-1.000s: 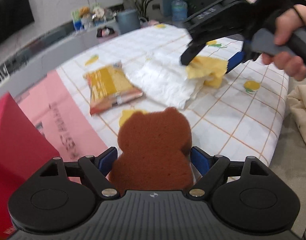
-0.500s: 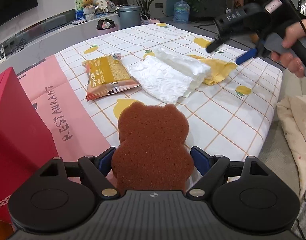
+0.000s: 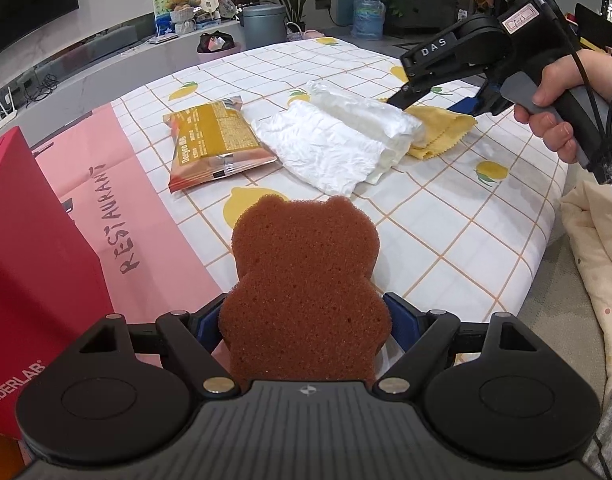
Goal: Organize soft objects
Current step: 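Close the right tool on the yellow cloth and lift it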
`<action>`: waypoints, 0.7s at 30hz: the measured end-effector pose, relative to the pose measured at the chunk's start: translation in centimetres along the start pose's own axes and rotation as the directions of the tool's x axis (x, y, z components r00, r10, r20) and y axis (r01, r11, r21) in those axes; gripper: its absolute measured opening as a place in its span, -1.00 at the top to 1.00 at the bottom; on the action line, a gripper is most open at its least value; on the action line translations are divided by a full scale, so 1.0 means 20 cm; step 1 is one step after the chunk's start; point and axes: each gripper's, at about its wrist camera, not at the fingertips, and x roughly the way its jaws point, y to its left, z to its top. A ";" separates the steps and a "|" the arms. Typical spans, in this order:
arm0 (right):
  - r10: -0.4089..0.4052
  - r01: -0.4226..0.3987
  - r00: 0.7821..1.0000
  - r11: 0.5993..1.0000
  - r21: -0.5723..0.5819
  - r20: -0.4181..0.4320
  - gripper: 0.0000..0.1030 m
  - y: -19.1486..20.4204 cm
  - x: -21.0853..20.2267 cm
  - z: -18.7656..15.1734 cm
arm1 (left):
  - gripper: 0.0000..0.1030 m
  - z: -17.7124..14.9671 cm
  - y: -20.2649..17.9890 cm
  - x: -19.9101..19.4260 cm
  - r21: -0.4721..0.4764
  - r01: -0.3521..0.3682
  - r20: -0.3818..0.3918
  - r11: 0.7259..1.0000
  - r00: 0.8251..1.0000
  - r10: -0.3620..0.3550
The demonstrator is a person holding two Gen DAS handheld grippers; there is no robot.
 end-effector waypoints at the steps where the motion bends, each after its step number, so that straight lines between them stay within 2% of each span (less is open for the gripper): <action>1: 0.017 -0.017 1.000 1.000 -0.016 -0.005 -0.26 0.01 0.01 -0.01 | -0.88 0.00 0.00 0.00 -0.002 0.001 -0.004 1.000 1.000 -0.001; 2: 0.027 -0.027 1.000 0.999 -0.043 -0.012 -0.04 0.04 0.01 -0.01 | -0.88 0.00 -0.01 0.00 -0.005 0.002 -0.008 1.000 1.000 -0.002; 3: 0.026 -0.028 0.999 0.996 -0.084 -0.021 0.09 0.07 0.01 -0.02 | -0.86 0.01 -0.01 0.00 -0.009 0.003 -0.013 1.000 1.000 -0.003; 4: 0.018 -0.022 0.999 0.991 -0.131 -0.030 0.26 0.10 0.02 -0.03 | -0.78 0.01 -0.01 0.00 -0.013 0.006 -0.015 1.000 1.000 -0.006; 7: -0.007 -0.002 0.999 0.980 -0.200 -0.045 0.89 0.15 0.03 -0.04 | -0.71 0.02 -0.03 -0.01 -0.017 0.003 -0.026 1.000 1.000 -0.004; 10: 0.016 -0.031 0.997 0.983 -0.183 -0.080 1.00 0.13 0.02 -0.05 | -0.66 0.02 -0.04 -0.02 -0.029 0.002 -0.028 1.000 1.000 -0.002; 11: -0.001 -0.017 0.996 0.979 -0.202 -0.087 1.00 0.14 0.00 -0.05 | -0.65 0.01 -0.04 -0.03 -0.031 0.003 -0.023 1.000 1.000 -0.004; 13: -0.086 0.059 0.992 0.959 -0.276 -0.087 1.00 0.17 -0.04 -0.07 | -0.64 0.00 -0.05 -0.06 -0.027 -0.003 -0.006 1.000 1.000 0.003; 15: -0.126 0.102 0.991 0.944 -0.313 -0.055 1.00 0.17 -0.09 -0.08 | -0.64 -0.02 -0.06 -0.09 -0.012 -0.006 0.020 1.000 1.000 0.007; 19: -0.047 0.045 0.999 0.972 -0.231 -0.001 1.00 0.12 -0.22 -0.03 | -0.64 -0.03 -0.09 -0.14 0.032 -0.024 0.057 0.999 0.998 0.022; 21: -0.042 0.041 0.999 0.975 -0.220 -0.002 1.00 0.12 -0.26 -0.02 | -0.63 -0.03 -0.10 -0.16 0.043 -0.033 0.070 0.999 0.997 0.030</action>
